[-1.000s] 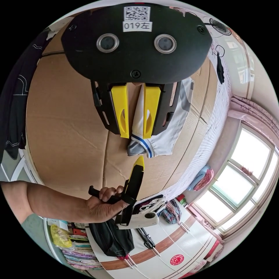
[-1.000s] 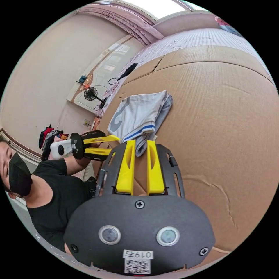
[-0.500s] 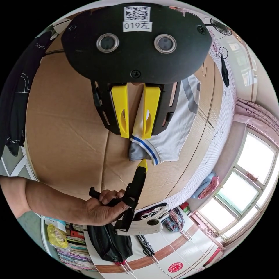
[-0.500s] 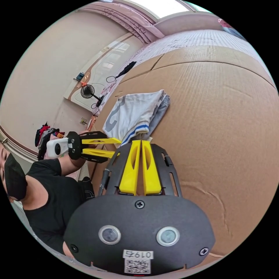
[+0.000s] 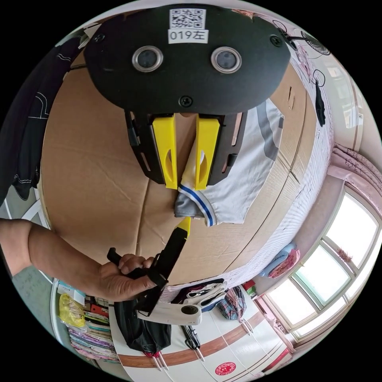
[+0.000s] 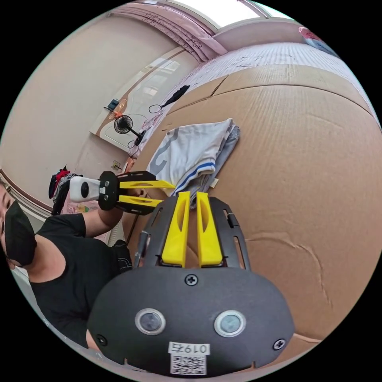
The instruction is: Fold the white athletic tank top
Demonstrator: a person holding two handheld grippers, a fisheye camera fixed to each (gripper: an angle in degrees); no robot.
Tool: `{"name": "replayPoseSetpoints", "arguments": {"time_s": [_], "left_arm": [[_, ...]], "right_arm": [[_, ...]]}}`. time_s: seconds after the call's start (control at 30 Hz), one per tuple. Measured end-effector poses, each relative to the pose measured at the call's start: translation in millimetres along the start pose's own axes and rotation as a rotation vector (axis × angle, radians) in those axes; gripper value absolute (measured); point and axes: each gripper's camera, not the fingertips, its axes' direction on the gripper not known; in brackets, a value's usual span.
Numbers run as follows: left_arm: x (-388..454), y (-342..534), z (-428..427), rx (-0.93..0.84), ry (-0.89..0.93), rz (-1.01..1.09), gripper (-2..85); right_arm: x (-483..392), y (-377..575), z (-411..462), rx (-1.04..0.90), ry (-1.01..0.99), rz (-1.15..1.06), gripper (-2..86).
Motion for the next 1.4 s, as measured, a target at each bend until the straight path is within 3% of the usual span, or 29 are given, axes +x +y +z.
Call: {"name": "replayPoseSetpoints", "arguments": {"time_s": [0.1,0.33,0.53,0.7,0.93,1.4], "left_arm": [[-2,-7,-6,-0.001,0.007,-0.016,5.6],[-6,-33,-27,-0.045,0.003,-0.089,2.8],[-9,-59,-68,-0.069,0.077,-0.261,1.1],[-1,-78,-76,-0.158,0.169,-0.318,1.0],[11,-102,-92,-0.178,0.196,-0.348,0.9],[21,-167,-115,-0.229,0.303,-0.333,0.8]], "right_arm": [[-7,17,6,0.023,0.109,0.019,-0.4],[-66,69,5,0.351,0.068,-0.003,-0.7],[-144,92,37,0.524,0.312,0.141,-0.6],[-200,129,52,0.646,0.185,-0.017,-0.7],[-208,192,66,0.737,0.043,0.031,-0.5],[-217,281,82,0.837,0.121,0.085,-0.6]]}}
